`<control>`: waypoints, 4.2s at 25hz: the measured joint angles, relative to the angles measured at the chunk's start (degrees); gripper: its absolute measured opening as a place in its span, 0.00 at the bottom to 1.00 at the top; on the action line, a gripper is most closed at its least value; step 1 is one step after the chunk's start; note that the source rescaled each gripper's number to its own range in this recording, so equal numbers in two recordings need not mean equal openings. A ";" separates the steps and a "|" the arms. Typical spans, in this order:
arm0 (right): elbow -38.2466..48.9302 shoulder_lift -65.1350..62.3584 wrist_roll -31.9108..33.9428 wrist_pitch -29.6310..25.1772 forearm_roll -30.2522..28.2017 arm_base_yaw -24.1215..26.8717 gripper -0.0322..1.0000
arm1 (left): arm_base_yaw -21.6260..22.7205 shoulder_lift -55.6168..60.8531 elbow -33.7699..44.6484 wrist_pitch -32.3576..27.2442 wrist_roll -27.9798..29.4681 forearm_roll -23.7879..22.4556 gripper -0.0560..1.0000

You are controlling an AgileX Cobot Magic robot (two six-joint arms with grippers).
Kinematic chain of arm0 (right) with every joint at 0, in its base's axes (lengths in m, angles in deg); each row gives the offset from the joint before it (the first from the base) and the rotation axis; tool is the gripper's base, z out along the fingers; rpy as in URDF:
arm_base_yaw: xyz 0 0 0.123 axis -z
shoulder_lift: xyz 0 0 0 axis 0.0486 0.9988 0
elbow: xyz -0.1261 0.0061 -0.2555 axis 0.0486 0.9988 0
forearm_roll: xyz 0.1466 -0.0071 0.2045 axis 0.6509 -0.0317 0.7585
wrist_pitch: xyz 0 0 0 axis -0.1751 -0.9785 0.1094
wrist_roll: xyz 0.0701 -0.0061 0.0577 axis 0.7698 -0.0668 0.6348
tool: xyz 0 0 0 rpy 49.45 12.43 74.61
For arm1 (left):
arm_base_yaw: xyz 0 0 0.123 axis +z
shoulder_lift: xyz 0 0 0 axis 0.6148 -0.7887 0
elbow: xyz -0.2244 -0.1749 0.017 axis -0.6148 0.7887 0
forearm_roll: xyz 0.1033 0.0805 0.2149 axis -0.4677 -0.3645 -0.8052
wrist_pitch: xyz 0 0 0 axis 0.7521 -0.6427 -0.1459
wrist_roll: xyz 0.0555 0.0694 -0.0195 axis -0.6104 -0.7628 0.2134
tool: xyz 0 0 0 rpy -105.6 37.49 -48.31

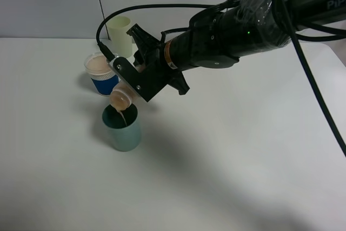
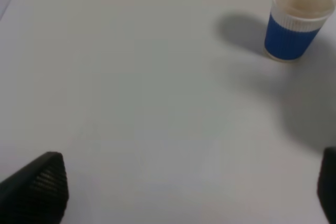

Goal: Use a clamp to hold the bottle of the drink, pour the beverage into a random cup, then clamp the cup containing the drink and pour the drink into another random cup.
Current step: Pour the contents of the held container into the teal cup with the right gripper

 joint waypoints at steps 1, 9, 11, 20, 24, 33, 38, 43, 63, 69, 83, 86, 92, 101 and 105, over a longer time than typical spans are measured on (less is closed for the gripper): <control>0.00 0.00 0.00 0.00 -0.06 0.00 0.03 | 0.00 0.00 0.00 0.00 0.00 0.00 0.85; 0.00 0.00 0.00 -0.74 -1.50 0.00 0.03 | 0.00 0.00 0.00 0.00 0.00 0.00 0.85; 0.00 0.00 0.00 -0.80 -1.50 0.00 0.03 | 0.00 0.00 0.00 0.00 0.00 0.00 0.85; -3.86 0.00 0.12 -2.77 -1.50 0.00 0.03 | 0.00 0.00 0.00 0.00 0.00 0.00 0.85; -6.00 -0.25 0.17 -2.95 -1.50 0.00 0.03 | 0.00 0.00 0.00 0.00 0.00 0.00 0.85; -6.00 -0.29 0.23 -5.62 -1.38 0.00 0.03 | 0.00 0.00 0.00 0.00 0.00 0.00 0.85; -6.00 -0.29 0.23 -5.62 -1.38 0.00 0.03 | 0.00 0.00 0.00 0.00 0.00 0.00 0.85; -6.00 -0.29 0.18 -5.62 -1.45 0.00 0.03 | 0.00 0.00 0.00 0.00 0.00 0.00 0.85; -6.00 -0.29 -1.47 -5.62 -1.53 0.00 0.03 | 0.00 0.00 0.00 0.00 0.00 0.00 0.85; -6.00 -0.29 -1.86 -5.62 -1.53 0.00 0.03 | 0.00 0.00 0.00 0.00 0.00 0.00 0.85; -6.00 -0.32 -2.85 -5.53 -1.53 0.00 0.03 | 0.00 0.00 0.00 0.00 0.00 0.00 0.85; -6.00 -0.32 -2.85 -5.18 -1.58 0.00 0.03 | 0.00 0.00 0.00 0.00 0.00 0.00 0.85; -6.00 -0.32 -3.68 -4.73 -1.74 0.00 0.03 | 0.00 0.00 0.00 0.00 0.00 0.00 0.85; -6.00 -0.32 -3.93 -4.47 -1.74 -1.33 0.03 | 0.00 0.00 0.00 0.00 0.00 0.00 0.85; -6.00 -0.32 -3.93 -4.34 -1.74 -2.64 0.03 | 0.00 0.00 0.00 0.00 0.00 0.00 0.85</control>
